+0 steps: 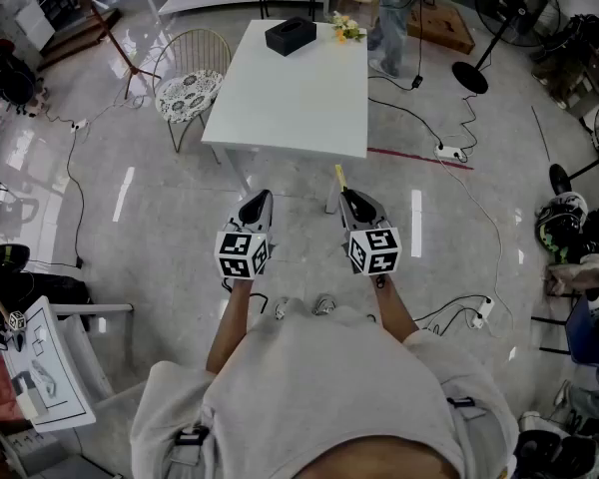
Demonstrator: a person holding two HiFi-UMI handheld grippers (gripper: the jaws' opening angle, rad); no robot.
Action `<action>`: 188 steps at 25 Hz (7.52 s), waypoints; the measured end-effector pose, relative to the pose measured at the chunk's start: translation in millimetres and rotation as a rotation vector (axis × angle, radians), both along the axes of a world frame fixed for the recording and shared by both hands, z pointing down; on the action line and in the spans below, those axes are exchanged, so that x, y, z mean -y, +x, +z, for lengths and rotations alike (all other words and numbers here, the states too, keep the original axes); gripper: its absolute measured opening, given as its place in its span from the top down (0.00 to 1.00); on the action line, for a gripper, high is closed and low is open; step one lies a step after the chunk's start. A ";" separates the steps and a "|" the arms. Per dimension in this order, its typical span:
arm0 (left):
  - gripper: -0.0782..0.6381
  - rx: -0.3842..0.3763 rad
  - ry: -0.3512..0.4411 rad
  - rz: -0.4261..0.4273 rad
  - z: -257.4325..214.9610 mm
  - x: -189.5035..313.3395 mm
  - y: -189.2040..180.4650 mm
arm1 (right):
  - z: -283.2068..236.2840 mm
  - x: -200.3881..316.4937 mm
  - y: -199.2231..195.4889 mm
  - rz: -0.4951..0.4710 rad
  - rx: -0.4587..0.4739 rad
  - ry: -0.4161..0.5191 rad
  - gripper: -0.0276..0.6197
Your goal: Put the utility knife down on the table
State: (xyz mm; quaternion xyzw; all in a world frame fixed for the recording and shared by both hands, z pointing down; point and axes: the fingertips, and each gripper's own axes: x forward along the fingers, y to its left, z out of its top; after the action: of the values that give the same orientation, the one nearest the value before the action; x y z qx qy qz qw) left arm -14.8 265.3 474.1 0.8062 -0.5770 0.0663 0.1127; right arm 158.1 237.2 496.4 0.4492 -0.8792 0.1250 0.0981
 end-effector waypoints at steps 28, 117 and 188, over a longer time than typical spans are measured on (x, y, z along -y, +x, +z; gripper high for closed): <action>0.86 0.025 -0.033 -0.030 15.3 28.7 45.9 | 17.6 33.2 39.3 -0.038 0.053 -0.043 0.83; 0.86 -0.005 -0.132 0.020 53.8 539.0 -124.3 | 53.7 532.8 -133.9 -0.006 0.021 -0.146 0.83; 0.86 -0.096 -0.321 -0.020 144.7 492.7 -145.6 | 240.4 562.9 -183.6 -0.085 -0.337 -0.579 0.83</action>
State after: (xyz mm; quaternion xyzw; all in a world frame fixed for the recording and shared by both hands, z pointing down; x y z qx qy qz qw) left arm -160.5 -227.3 618.8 0.7741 -0.5611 0.1181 0.2682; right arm -25.5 -325.7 736.8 0.3800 -0.7964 0.2895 0.3708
